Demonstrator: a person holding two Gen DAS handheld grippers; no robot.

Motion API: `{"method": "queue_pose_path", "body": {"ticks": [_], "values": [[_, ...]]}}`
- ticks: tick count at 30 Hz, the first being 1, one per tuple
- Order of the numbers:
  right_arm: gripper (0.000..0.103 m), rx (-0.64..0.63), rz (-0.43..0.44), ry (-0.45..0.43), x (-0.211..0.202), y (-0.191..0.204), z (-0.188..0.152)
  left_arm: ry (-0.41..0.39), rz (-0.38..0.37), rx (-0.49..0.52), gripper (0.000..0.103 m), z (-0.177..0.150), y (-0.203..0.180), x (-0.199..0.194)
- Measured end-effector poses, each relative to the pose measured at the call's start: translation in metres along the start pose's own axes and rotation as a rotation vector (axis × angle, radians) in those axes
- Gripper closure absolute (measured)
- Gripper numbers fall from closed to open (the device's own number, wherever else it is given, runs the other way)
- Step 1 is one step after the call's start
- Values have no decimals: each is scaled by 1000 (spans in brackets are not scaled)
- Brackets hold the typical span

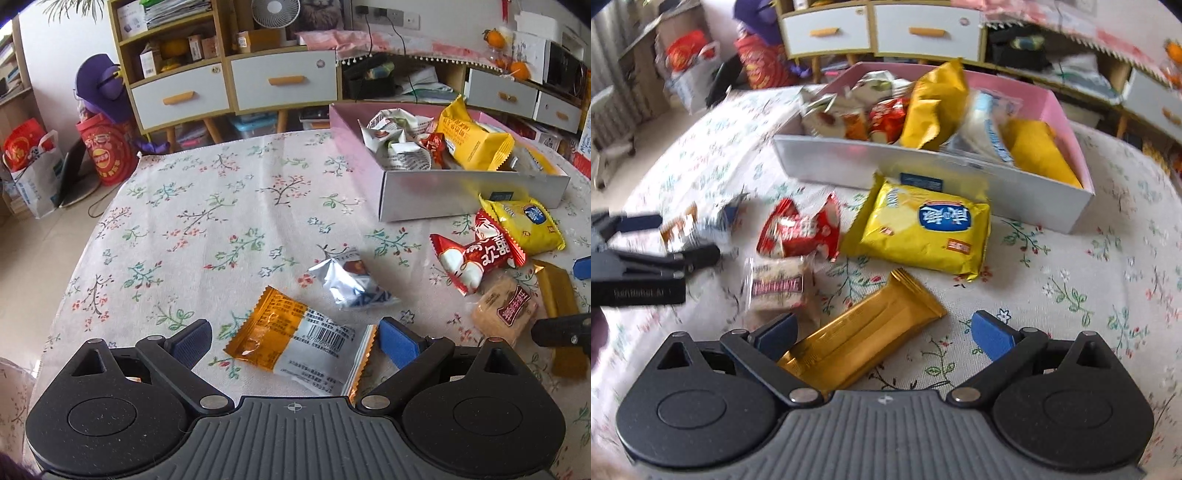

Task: Organize snacks
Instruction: 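Move both open tools back from the box to the remaining snacks, then grasp the orange-white pack with the left tool while the right tool grasps the gold bar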

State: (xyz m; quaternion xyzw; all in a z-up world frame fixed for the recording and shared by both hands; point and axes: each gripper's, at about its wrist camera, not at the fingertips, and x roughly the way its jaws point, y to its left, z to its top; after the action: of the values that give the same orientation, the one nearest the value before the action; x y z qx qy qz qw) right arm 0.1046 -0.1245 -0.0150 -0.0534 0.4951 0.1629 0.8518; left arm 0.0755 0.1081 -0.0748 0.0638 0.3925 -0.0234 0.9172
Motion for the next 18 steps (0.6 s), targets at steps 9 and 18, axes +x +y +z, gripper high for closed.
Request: {"method": "queue_pose_path", "body": {"ticks": [9,18], "values": [[1,-93,-20,-5,-6,-6,-13,28,9,-62,5,-14,39,-9],[1,-43,-25,-30,-16,-42,-22,52,28,-160,5,-30,79,-20]]}}
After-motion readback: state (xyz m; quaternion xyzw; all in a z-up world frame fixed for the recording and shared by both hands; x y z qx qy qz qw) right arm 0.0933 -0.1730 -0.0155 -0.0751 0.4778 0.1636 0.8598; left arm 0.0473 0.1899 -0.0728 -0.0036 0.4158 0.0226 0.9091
